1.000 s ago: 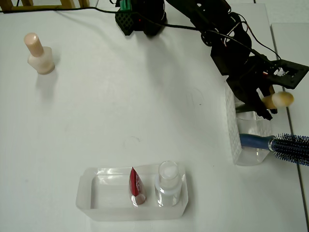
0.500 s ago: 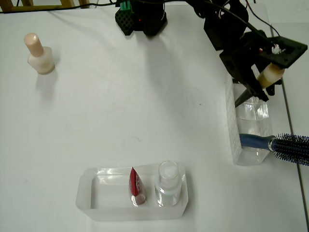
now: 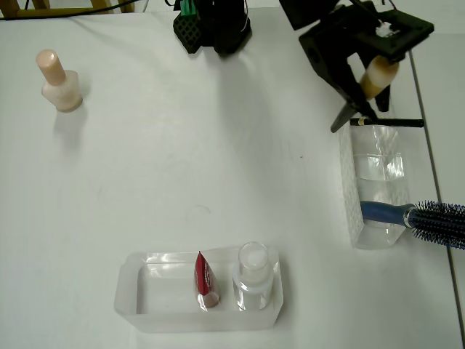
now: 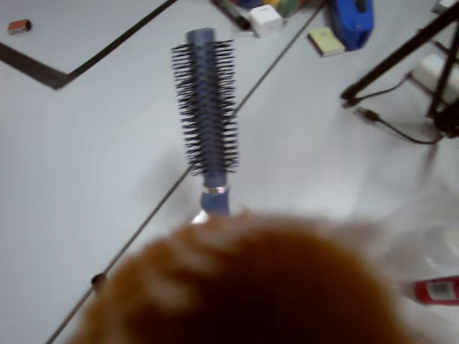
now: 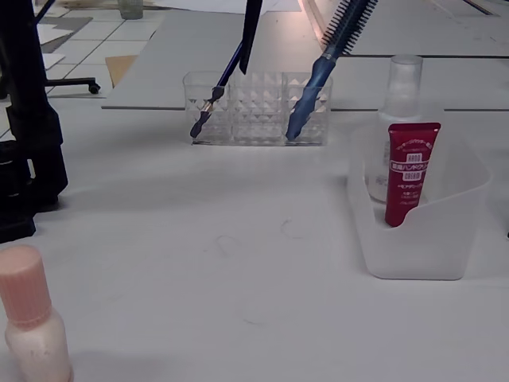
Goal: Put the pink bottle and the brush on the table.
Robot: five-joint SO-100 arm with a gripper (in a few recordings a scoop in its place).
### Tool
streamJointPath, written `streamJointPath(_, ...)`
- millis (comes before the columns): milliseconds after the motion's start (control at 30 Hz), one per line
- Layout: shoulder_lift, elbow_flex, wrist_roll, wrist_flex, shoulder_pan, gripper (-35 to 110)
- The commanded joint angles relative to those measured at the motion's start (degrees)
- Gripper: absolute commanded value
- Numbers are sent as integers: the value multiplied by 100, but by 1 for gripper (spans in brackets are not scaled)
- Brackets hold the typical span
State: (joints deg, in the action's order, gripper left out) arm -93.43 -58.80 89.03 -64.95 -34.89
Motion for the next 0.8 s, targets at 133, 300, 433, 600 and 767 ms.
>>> streamJointPath(133, -712, 272, 114, -519, 545, 0)
streamJointPath(300, -993, 141, 211, -1081, 1292, 0)
streamJointPath(433, -1257, -202, 352, -1266, 1758, 0)
streamJointPath(600, -1758, -1002, 545, -1371, 2320, 0)
streamJointPath(767, -2303, -1916, 668, -1688, 2865, 0)
